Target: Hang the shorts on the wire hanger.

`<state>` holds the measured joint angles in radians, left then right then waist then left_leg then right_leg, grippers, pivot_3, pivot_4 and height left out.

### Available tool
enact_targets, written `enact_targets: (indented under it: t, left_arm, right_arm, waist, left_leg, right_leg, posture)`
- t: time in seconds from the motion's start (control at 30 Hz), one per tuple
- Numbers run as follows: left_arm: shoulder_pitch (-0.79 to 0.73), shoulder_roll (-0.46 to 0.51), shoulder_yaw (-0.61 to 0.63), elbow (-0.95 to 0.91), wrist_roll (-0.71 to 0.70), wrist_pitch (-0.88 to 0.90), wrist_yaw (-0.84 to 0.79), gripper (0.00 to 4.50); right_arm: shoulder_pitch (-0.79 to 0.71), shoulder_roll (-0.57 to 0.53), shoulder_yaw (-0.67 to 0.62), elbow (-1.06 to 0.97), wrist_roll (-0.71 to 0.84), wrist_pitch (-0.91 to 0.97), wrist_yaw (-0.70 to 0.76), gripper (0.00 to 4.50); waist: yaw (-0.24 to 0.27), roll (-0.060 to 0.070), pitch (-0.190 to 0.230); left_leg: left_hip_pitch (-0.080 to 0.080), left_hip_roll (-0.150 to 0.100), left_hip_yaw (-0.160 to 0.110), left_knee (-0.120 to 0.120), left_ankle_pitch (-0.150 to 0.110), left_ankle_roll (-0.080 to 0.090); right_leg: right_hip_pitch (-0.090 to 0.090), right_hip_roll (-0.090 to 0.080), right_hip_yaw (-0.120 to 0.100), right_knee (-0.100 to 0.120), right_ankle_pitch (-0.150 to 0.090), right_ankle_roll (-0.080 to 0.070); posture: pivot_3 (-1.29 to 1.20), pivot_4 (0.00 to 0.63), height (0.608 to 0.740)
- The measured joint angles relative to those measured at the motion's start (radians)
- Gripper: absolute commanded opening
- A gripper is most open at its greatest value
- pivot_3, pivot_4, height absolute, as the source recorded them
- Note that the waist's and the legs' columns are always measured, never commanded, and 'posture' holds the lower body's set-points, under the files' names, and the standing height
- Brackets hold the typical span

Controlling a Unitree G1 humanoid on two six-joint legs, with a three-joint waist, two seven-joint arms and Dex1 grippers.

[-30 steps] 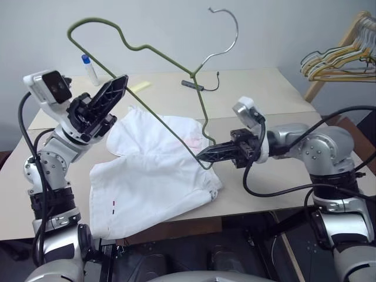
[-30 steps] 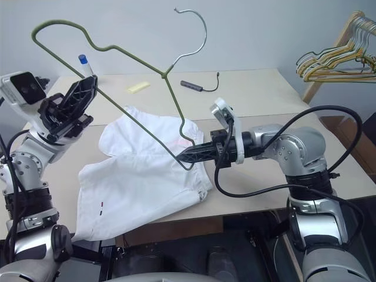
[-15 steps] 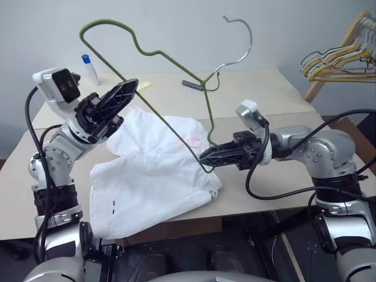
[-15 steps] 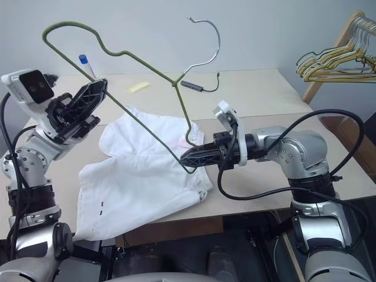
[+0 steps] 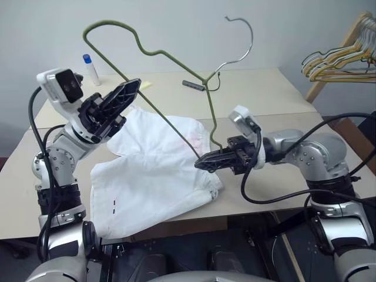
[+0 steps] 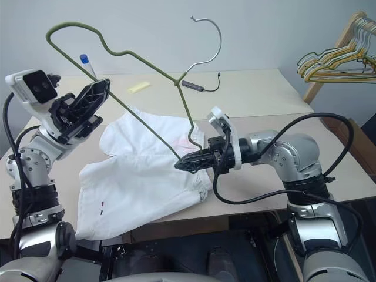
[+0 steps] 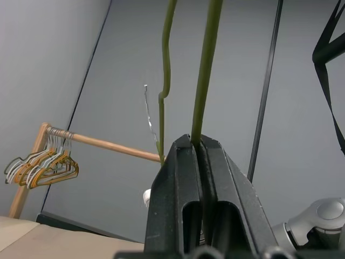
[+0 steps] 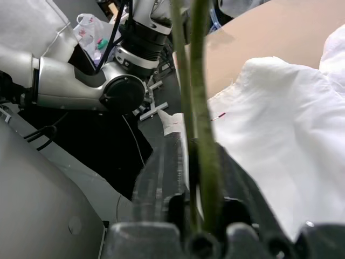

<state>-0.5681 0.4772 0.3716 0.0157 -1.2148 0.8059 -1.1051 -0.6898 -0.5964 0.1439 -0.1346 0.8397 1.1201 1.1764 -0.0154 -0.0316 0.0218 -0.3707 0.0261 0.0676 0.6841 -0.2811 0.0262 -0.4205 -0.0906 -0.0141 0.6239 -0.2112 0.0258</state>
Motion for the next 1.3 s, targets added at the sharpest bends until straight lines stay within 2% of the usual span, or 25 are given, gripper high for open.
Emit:
enact_targets:
  t: [0.2, 0.33, 0.53, 0.57, 0.7, 0.73, 0.87, 1.0, 1.13, 1.3]
  left_arm:
    - [0.0, 0.003, 0.0, 0.001, 0.026, -0.017, -0.001, 0.0]
    - [0.03, 0.0, -0.002, -0.008, 0.053, -0.044, -0.001, 0.94]
    - [0.107, -0.009, -0.019, -0.058, 0.115, -0.068, 0.06, 2.83]
    - [0.113, -0.003, -0.022, -0.061, 0.126, -0.068, 0.074, 3.23]
    - [0.156, 0.061, -0.071, -0.072, 0.248, -0.091, 0.111, 4.31]
    - [0.177, 0.076, -0.086, -0.074, 0.276, -0.099, 0.112, 4.44]
    - [0.265, 0.12, -0.113, -0.115, 0.354, -0.11, 0.133, 4.44]
    - [0.337, 0.206, -0.156, -0.169, 0.452, -0.13, 0.138, 4.44]
    - [0.371, 0.323, -0.237, -0.19, 0.589, -0.174, 0.109, 4.44]
    - [0.383, 0.422, -0.314, -0.249, 0.705, -0.267, 0.027, 4.44]
  right_arm:
    - [0.0, 0.0, 0.0, 0.0, 0.001, 0.0, -0.019, 0.01]
    - [0.003, 0.001, -0.001, -0.01, 0.008, 0.003, -0.034, 0.0]
    - [0.003, 0.001, -0.008, -0.013, 0.021, 0.007, -0.046, 0.0]
    - [0.003, 0.001, -0.008, -0.012, 0.024, 0.007, -0.046, 0.0]
    - [-0.001, 0.001, -0.023, 0.007, 0.03, 0.007, -0.05, 0.0]
    - [-0.001, 0.001, -0.031, 0.012, 0.03, 0.007, -0.053, 0.0]
    - [-0.001, -0.022, -0.066, 0.028, 0.031, 0.028, -0.077, 0.0]
    - [0.001, -0.083, -0.094, 0.033, 0.046, 0.106, -0.11, 0.0]
    - [0.01, -0.158, -0.096, 0.13, 0.049, 0.272, -0.14, 0.0]
    - [0.069, -0.307, -0.084, 0.269, 0.09, 0.437, -0.064, 0.0]
  waist:
    - [0.001, 0.0, 0.0]
    - [0.004, 0.0, 0.0]
    - [0.026, 0.0, 0.0]
    - [0.029, 0.0, 0.0]
    - [0.034, 0.0, 0.0]
    - [0.033, 0.0, 0.0]
    - [0.029, 0.0, 0.0]
    - [0.027, 0.001, 0.0]
    - [0.025, 0.001, 0.001]
    - [0.026, 0.003, 0.002]
  left_leg:
    - [0.0, 0.0, 0.0, 0.0, 0.0, 0.0]
    - [0.0, 0.0, 0.0, 0.0, 0.0, 0.0]
    - [0.0, 0.0, 0.0, 0.0, 0.0, 0.0]
    - [0.0, 0.0, 0.0, 0.0, 0.0, 0.0]
    - [0.0, 0.0, 0.0, 0.0, 0.0, 0.0]
    - [0.0, 0.0, 0.0, 0.0, 0.0, 0.0]
    - [-0.001, 0.001, 0.001, 0.0, 0.0, 0.0]
    - [-0.001, 0.002, 0.001, 0.0, 0.0, 0.0]
    - [-0.001, 0.002, 0.002, 0.0, 0.0, 0.0]
    - [-0.003, 0.002, 0.004, 0.0, -0.002, 0.002]
  right_leg:
    - [0.0, 0.0, 0.0, 0.0, 0.0, 0.0]
    - [0.0, 0.0, 0.0, 0.0, 0.0, 0.0]
    - [0.0, 0.0, 0.0, 0.0, 0.0, 0.0]
    - [0.0, 0.0, 0.0, 0.0, 0.0, 0.0]
    - [0.0, 0.0, 0.0, 0.0, 0.0, 0.0]
    - [0.0, 0.0, 0.0, 0.0, 0.0, 0.0]
    - [-0.001, 0.0, 0.0, 0.0, 0.0, 0.0]
    - [-0.002, 0.0, 0.0, 0.0, 0.0, 0.0]
    - [-0.002, 0.0, 0.0, -0.001, 0.0, -0.001]
    - [-0.003, -0.001, 0.0, -0.003, 0.0, -0.001]
  posture:
    - [0.07, 0.0, 0.74]
    - [0.09, 0.0, 0.74]
    - [0.11, 0.0, 0.74]
    - [0.11, 0.0, 0.74]
    - [0.07, 0.0, 0.74]
    - [0.07, 0.0, 0.74]
    - [0.03, 0.0, 0.74]
    - [0.01, 0.0, 0.74]
    - [0.01, 0.0, 0.74]
    - [0.0, 0.0, 0.74]
